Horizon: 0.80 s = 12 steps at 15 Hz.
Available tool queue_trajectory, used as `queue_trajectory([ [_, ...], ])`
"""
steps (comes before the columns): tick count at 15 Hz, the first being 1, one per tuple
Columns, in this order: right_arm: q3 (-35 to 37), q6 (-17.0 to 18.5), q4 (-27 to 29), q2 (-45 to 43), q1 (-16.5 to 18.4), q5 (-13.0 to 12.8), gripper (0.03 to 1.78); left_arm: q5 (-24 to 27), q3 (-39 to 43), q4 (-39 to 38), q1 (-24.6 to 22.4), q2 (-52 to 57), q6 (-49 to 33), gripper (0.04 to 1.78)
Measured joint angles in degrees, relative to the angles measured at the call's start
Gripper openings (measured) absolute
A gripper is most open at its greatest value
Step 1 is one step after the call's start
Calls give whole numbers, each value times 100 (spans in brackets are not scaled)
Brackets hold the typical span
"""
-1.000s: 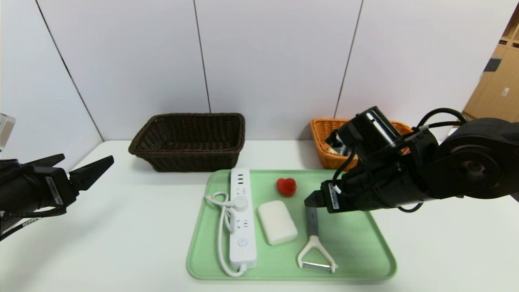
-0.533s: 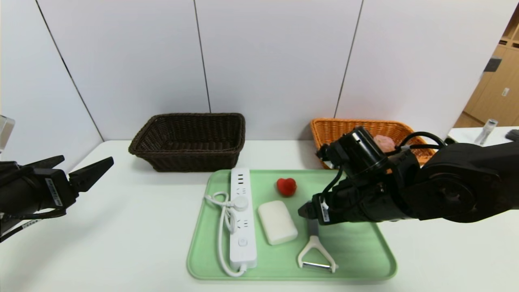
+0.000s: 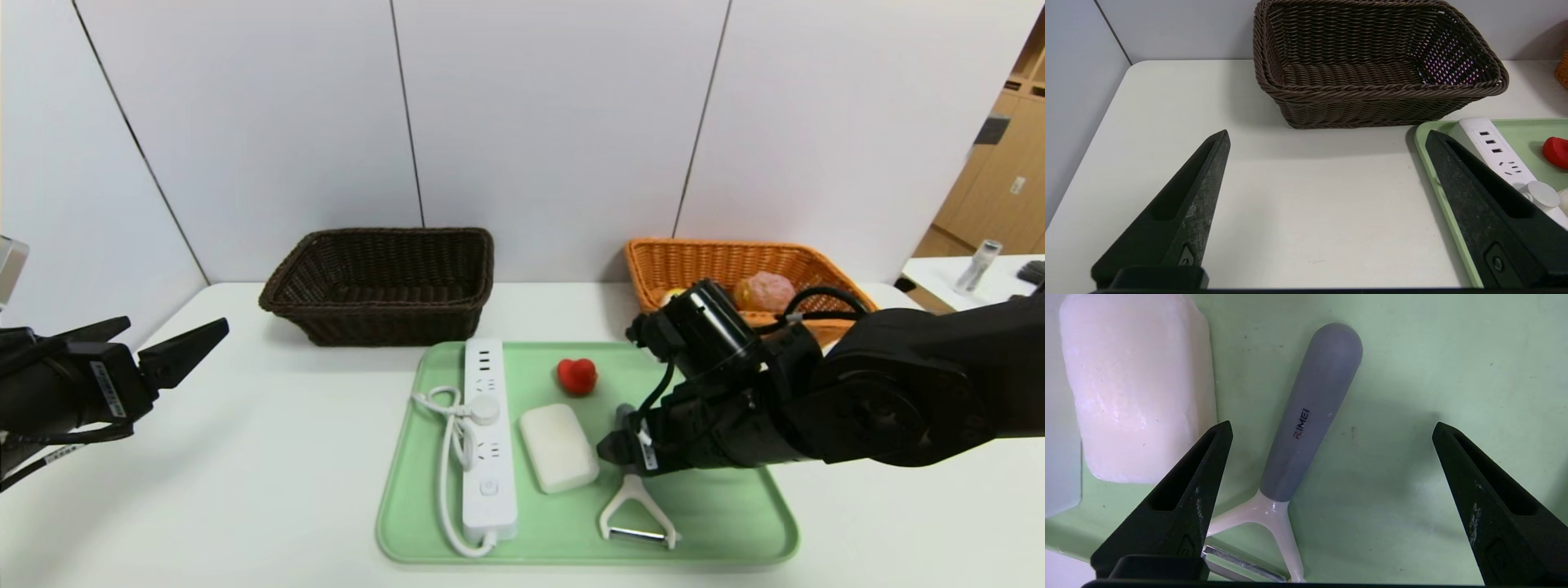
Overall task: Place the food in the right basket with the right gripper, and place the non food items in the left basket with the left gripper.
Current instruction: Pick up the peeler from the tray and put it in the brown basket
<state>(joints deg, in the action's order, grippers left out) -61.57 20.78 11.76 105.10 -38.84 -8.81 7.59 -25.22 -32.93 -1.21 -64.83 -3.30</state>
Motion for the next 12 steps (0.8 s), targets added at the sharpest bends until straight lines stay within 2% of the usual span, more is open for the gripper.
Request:
queue_trajectory([
  [4, 312, -150, -575, 74, -51, -63, 169, -5, 43, 0, 0, 33, -7, 169],
  [5, 395, -188, -717, 94, -60, -102, 161, -5, 43, 0, 0, 37, -9, 169],
  [6, 444, -199, -786, 113, -63, -140, 143, -5, 43, 0, 0, 41, -11, 169],
  [9, 472, -183, -778, 140, -79, -138, 105, 0, 43, -1, 0, 61, -9, 169],
  [12, 480, -190, -755, 138, -84, -132, 80, 0, 43, 0, 2, 69, -9, 169],
])
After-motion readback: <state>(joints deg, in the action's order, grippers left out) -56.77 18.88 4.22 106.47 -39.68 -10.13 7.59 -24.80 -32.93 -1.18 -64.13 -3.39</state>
